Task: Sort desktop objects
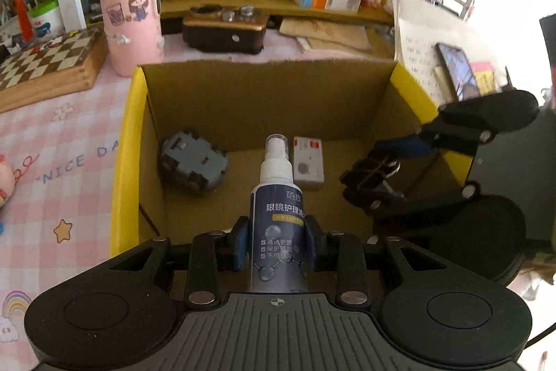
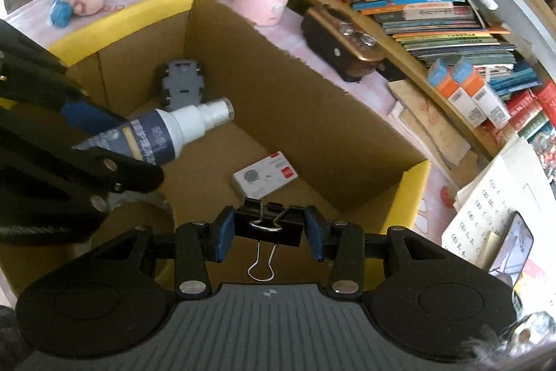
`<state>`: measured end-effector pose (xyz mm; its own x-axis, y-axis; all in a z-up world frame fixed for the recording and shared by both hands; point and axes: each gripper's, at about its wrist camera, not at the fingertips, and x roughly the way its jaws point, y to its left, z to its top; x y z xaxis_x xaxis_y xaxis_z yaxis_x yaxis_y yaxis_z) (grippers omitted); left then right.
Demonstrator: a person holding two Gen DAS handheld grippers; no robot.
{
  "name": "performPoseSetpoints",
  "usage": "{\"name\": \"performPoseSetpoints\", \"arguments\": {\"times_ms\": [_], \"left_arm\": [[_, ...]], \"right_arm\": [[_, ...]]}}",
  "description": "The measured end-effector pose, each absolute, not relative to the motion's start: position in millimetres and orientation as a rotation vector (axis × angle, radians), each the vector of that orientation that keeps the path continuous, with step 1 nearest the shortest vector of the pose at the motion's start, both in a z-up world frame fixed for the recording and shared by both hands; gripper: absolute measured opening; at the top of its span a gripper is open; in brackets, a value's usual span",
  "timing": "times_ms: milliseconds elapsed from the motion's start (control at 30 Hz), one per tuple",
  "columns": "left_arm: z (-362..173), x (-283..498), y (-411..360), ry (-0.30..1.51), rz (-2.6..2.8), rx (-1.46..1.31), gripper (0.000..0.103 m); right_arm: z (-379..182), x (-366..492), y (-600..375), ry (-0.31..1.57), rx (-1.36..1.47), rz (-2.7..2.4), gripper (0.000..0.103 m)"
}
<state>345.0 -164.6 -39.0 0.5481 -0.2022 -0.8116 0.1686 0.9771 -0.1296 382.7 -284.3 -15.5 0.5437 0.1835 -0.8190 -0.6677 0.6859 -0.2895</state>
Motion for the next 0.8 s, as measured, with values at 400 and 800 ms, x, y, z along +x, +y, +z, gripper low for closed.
{"name": "performPoseSetpoints", "arguments": {"times_ms": [400,800], "left_arm": [[-2,319,-150,0.756,-0.186,-0.107,0.043],[50,237,-111,0.520,-0.096,-0.130,0.070]], "right_arm": [[0,374,-287,0.795,-0.559,0.526,0.046],[71,290,-318,0.427,-0.244,0.356,0.053]]}}
